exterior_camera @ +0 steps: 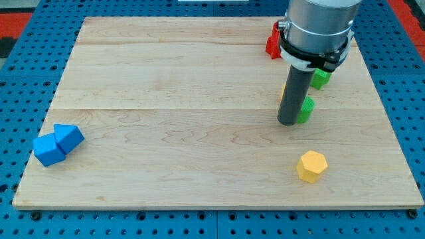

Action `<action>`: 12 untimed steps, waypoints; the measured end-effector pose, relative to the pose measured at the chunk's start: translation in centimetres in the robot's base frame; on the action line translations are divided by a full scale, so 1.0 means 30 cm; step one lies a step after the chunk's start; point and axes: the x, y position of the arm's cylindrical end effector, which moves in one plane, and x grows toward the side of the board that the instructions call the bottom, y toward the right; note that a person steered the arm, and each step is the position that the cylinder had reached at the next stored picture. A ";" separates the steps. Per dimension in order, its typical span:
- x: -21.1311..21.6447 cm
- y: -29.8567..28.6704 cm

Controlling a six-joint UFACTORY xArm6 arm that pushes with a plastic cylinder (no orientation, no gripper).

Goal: Place the yellow heart to bottom left of red star

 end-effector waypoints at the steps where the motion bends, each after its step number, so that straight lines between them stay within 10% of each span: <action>1: 0.000 0.091; 6: -0.320 -0.059; 12: -0.315 0.168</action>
